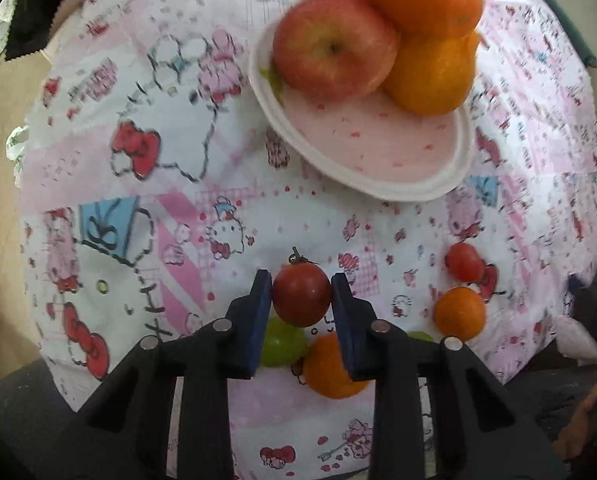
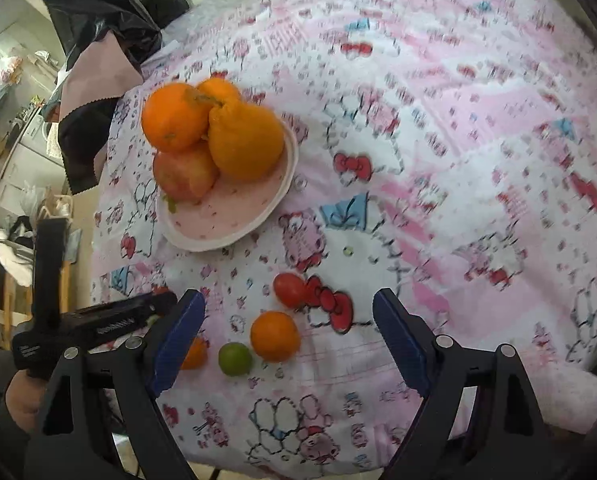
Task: Organize fruits
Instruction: 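Grasp a red cherry tomato with the left tool while the right tool grasps a mandarin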
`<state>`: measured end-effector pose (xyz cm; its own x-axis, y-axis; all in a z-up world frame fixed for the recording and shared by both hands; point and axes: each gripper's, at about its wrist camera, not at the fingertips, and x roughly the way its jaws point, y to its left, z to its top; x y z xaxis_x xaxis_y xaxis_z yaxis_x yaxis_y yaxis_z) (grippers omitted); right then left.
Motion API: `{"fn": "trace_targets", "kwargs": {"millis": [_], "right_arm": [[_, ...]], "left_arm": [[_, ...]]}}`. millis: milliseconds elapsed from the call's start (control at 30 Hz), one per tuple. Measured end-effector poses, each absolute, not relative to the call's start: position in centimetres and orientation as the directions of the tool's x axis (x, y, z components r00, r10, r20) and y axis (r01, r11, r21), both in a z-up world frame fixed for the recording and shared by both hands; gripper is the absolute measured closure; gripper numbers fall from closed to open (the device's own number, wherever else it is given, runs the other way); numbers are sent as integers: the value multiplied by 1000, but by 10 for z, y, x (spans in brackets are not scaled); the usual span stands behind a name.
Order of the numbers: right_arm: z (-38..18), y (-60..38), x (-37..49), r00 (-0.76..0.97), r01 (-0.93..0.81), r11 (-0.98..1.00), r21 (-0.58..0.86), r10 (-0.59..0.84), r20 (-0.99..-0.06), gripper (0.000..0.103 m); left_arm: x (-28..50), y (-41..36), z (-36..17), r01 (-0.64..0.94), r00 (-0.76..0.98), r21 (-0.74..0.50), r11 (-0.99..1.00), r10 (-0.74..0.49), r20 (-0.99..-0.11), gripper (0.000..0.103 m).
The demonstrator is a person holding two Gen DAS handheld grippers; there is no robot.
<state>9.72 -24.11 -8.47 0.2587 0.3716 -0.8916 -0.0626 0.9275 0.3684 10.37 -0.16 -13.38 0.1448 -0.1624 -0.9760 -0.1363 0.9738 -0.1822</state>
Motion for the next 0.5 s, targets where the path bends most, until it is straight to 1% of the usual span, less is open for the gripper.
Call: {"fn": "trace_targets", "kwargs": {"millis": [67, 100, 167, 333, 433, 500], "right_arm": [[-98, -240, 99, 196, -39, 916, 400, 400, -896, 28], [-106, -238, 100, 159, -27, 911, 412, 411, -898, 31], [-119, -231, 101, 101, -20, 911, 413, 412, -905, 40], [-143, -213, 104, 20, -22, 929, 369, 369, -929, 49], [-151, -203, 104, -3, -39, 942, 334, 334, -942, 51], [-154, -198, 102, -17, -52, 942, 333, 332, -943, 59]], "left_arm": [[99, 2, -121, -134, 179, -183, 974, -158, -971, 77], [98, 4, -117, -133, 187, -190, 973, -163, -969, 77], [96, 7, -112, -132, 196, -201, 971, -173, -965, 77], [95, 11, -106, -136, 204, -205, 969, -175, -963, 77], [98, 14, -107, -145, 207, -209, 967, -177, -962, 77], [97, 17, -105, -150, 210, -213, 965, -180, -961, 77]]}}
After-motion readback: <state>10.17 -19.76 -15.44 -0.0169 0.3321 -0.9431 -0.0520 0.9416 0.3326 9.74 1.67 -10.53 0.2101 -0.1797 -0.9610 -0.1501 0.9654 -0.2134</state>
